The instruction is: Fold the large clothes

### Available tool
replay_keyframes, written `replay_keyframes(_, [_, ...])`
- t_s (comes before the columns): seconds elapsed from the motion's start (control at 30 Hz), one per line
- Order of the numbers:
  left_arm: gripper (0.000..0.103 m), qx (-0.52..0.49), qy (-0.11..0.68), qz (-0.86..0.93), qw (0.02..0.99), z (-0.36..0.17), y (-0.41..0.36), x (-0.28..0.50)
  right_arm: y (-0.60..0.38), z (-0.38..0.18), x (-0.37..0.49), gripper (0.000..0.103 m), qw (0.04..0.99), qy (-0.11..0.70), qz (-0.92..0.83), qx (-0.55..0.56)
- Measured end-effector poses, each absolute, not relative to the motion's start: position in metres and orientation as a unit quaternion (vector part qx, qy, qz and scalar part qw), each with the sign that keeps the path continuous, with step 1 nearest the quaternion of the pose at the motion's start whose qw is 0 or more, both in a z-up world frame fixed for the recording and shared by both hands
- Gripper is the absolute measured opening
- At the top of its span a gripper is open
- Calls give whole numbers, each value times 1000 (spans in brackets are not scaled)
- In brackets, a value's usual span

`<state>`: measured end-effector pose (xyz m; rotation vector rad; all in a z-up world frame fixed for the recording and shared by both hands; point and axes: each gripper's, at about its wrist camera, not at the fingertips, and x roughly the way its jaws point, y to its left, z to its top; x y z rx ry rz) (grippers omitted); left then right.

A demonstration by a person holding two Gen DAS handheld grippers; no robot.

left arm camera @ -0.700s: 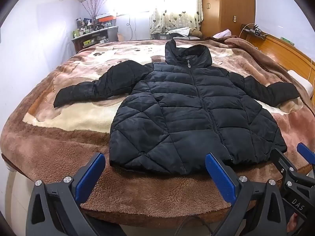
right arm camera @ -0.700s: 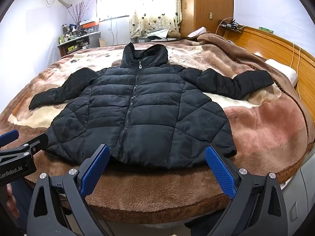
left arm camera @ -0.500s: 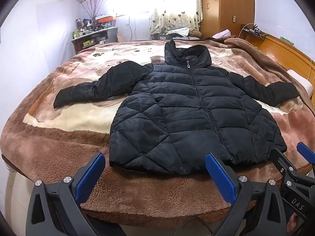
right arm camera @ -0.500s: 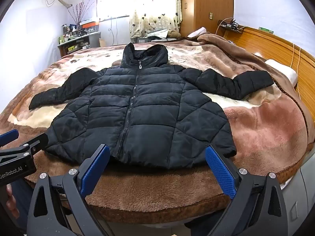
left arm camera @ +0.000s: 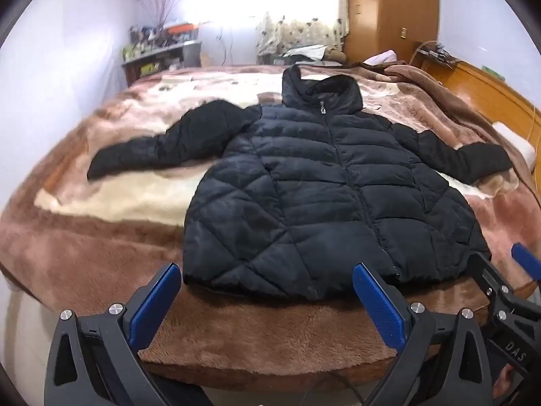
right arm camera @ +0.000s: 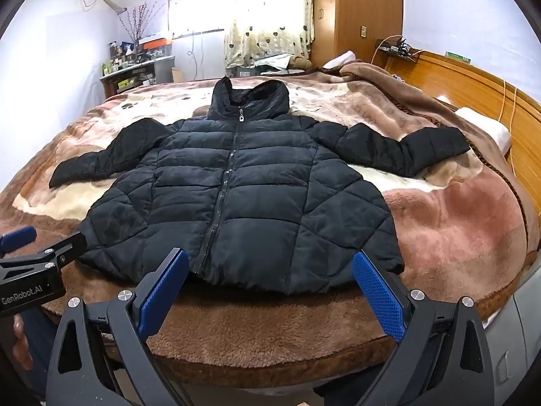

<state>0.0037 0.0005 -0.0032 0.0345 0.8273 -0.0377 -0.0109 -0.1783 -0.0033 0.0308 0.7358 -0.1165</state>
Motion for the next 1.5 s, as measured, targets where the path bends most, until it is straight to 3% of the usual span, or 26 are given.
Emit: replay_keyframes(1.5, [103,6,398,-12,917,14,3,4,-178,8,-5,98,933,355,-58,-1])
